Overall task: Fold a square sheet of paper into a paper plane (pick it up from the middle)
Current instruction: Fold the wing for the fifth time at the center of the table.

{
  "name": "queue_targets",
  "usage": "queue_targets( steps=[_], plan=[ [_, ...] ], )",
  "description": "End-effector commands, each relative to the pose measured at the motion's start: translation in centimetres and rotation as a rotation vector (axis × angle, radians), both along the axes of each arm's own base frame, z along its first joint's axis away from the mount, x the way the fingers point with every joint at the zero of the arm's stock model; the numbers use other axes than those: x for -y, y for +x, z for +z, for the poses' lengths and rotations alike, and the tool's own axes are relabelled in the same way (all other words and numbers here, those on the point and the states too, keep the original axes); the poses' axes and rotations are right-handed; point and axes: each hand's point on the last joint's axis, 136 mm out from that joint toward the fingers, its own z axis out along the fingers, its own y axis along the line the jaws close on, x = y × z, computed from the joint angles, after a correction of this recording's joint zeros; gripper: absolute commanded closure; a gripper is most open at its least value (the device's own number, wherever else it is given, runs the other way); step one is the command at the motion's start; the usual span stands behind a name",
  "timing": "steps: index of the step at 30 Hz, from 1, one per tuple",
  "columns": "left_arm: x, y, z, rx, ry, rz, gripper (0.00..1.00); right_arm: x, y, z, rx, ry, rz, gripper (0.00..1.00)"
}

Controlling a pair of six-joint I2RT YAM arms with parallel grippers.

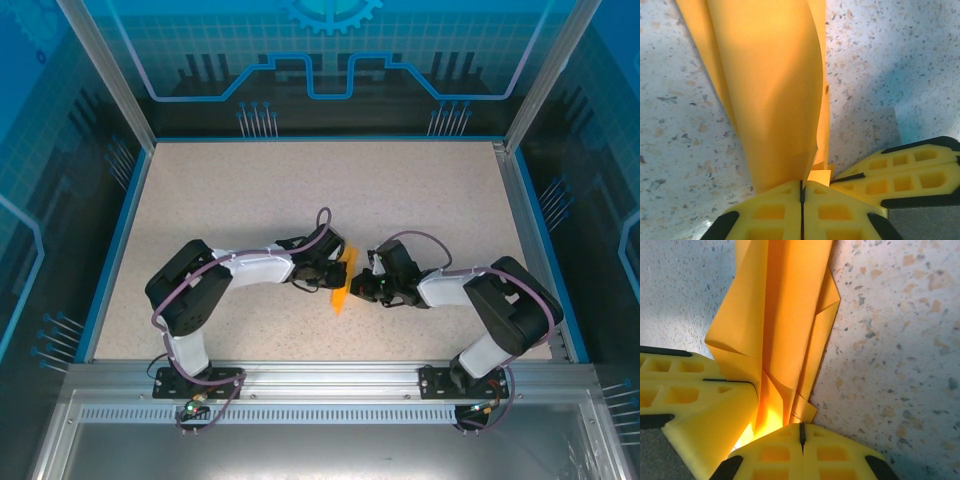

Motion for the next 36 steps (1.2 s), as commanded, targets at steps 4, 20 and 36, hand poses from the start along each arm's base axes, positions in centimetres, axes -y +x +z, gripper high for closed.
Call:
queue_targets(
  steps=[4,20,36],
  plan=[
    [2.1,0.3,1.1,-0.023,-0.069,-0.008,0.92,0.8,-0.4,-1.3,-0.034,-0.032,-0.002,1.00],
    [3.2,0.9,0.3,-0.045,-0.094,0.007,0.93,0.7,-0.4,-1.7,-0.031,-0.001,-0.011,1.00],
    [2.2,2.3,-0.9,-0.013,-0.025,0.080,0.94,0.9,-0.6,-1.7,-0.021,0.008,-0.013,1.00]
  ],
)
